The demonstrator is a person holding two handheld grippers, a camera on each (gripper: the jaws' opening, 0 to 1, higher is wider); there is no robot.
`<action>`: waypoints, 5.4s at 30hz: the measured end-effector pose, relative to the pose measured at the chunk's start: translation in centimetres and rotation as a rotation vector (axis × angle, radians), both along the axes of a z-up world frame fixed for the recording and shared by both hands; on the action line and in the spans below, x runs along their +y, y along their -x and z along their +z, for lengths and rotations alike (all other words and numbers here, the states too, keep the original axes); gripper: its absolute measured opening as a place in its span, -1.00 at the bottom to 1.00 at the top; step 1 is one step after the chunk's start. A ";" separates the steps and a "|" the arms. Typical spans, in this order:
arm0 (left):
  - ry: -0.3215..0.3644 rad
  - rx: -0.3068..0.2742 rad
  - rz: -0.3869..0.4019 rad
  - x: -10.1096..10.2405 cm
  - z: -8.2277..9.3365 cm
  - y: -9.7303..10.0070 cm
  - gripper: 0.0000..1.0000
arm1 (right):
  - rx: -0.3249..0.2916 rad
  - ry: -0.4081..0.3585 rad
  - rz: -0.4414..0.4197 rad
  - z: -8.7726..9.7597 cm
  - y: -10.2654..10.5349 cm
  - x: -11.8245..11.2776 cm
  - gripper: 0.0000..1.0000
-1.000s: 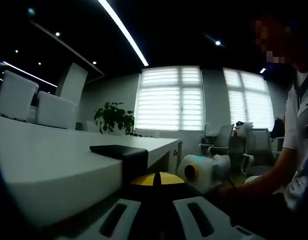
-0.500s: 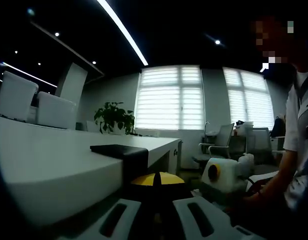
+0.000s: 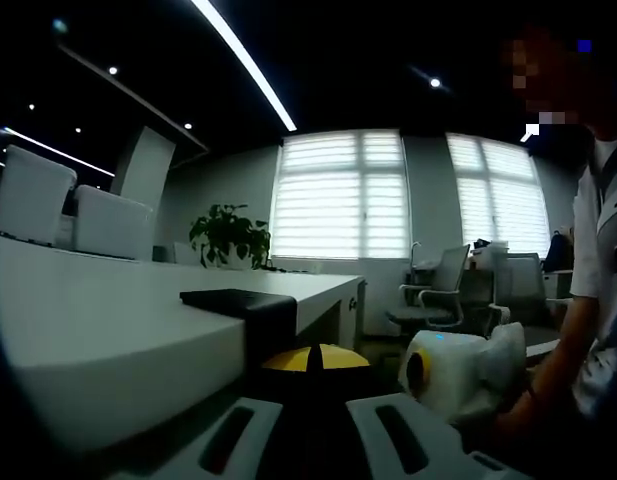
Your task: Clamp the fixed fixture on the desktop, loosen the retaining clip, secure it to the edge of the desk, and tighten the retaining clip.
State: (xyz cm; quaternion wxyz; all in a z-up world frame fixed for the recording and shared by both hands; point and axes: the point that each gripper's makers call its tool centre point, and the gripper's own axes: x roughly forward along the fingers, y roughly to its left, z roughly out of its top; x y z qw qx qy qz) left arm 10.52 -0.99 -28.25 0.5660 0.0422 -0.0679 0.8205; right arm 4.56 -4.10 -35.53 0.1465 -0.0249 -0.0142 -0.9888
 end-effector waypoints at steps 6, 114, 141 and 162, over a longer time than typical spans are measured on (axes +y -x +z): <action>-0.005 -0.002 -0.003 0.0 0.0 0.0 -0.98 | -0.008 0.022 0.021 0.0 0.0 0.3 -0.51; -0.019 0.009 0.001 -0.4 0.8 -0.1 -0.98 | 0.025 0.025 0.324 -0.1 -2.3 -1.2 -0.33; -0.020 0.006 0.005 -0.6 0.8 0.2 -0.98 | 0.043 -0.003 0.209 0.9 0.5 -0.9 -0.47; -0.032 0.005 -0.001 -0.4 0.8 0.1 -0.98 | 0.014 -0.032 0.340 -0.6 -1.2 -0.2 -0.32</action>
